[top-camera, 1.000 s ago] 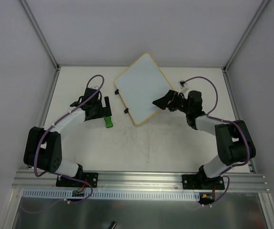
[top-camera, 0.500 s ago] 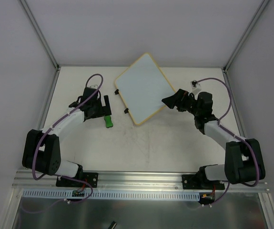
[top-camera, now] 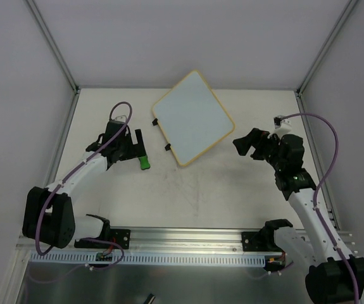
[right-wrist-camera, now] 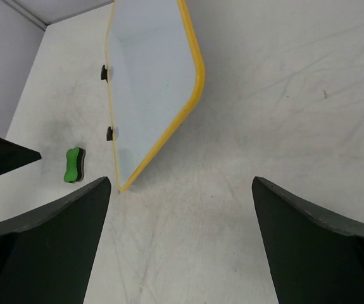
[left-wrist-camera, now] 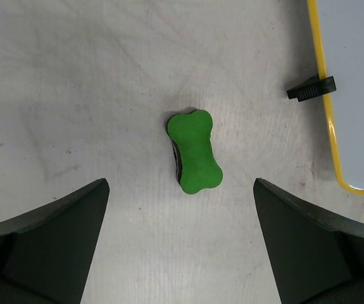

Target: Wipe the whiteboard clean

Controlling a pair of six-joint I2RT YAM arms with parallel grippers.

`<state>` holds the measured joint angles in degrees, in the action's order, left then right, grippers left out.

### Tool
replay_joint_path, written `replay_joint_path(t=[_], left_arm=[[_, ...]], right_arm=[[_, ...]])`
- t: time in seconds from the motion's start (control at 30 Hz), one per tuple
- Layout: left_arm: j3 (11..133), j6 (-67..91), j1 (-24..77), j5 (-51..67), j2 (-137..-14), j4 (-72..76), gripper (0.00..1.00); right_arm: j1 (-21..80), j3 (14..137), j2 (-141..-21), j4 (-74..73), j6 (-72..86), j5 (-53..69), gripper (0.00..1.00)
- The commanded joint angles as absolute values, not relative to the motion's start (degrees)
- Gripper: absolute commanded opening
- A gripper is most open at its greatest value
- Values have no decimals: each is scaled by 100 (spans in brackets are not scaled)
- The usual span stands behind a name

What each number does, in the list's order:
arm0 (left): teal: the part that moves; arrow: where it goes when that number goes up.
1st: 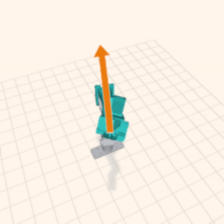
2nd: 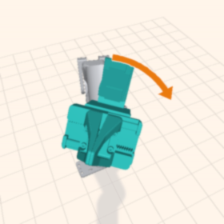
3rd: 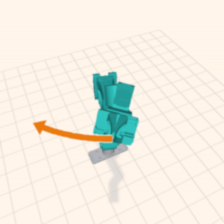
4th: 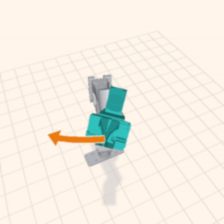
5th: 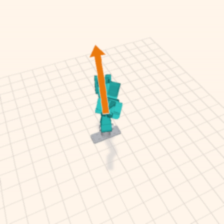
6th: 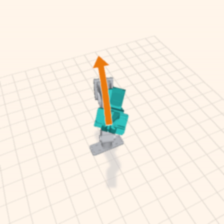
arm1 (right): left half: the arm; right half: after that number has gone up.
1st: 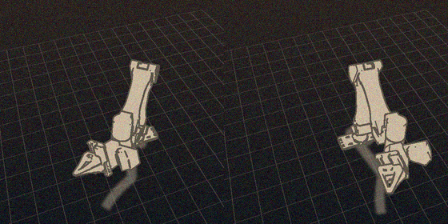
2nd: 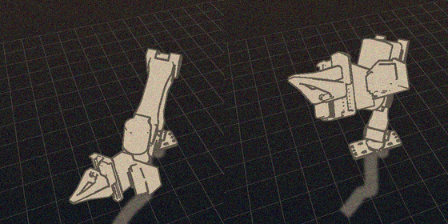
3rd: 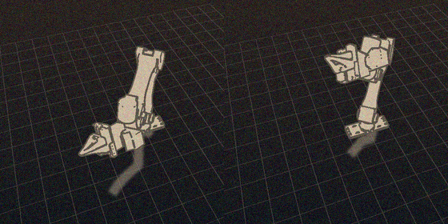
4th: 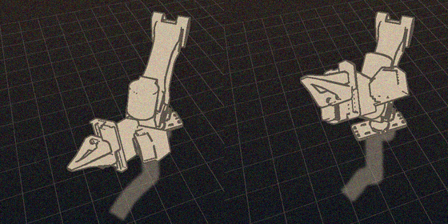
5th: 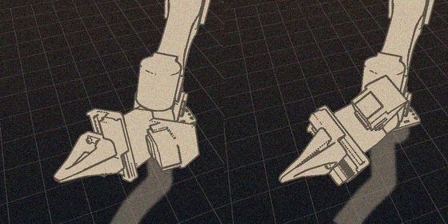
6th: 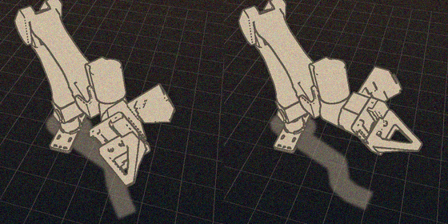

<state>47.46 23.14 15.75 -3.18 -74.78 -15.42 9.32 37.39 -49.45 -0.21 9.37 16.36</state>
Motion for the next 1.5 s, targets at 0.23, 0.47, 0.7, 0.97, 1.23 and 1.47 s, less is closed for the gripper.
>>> replay_joint_path(t=[0.23, 0.47, 0.7, 0.97, 1.23, 1.47], left_arm=[[3658, 2391, 1749, -474, -5977, -986, 99], [2884, 2048, 1793, -598, -4739, -546, 99], [2303, 1986, 1793, -984, -3780, -176, 99], [2355, 2039, 1793, -1257, -3972, -114, 99], [2382, 2039, 1793, -1257, -4087, -114, 99], [2382, 2022, 1793, -1292, -4078, -105, 99]], right_arm=[[905, 3358, -4202, -1292, 448, 457, 99], [914, 3077, -3630, -1292, 492, 44, 99], [914, 2866, -3401, -1301, 554, 44, 99], [905, 2294, -3050, -1029, 589, -272, 99], [914, 2267, -2900, -1028, 598, -246, 99], [914, 2294, -2971, -1020, 598, -211, 99]])
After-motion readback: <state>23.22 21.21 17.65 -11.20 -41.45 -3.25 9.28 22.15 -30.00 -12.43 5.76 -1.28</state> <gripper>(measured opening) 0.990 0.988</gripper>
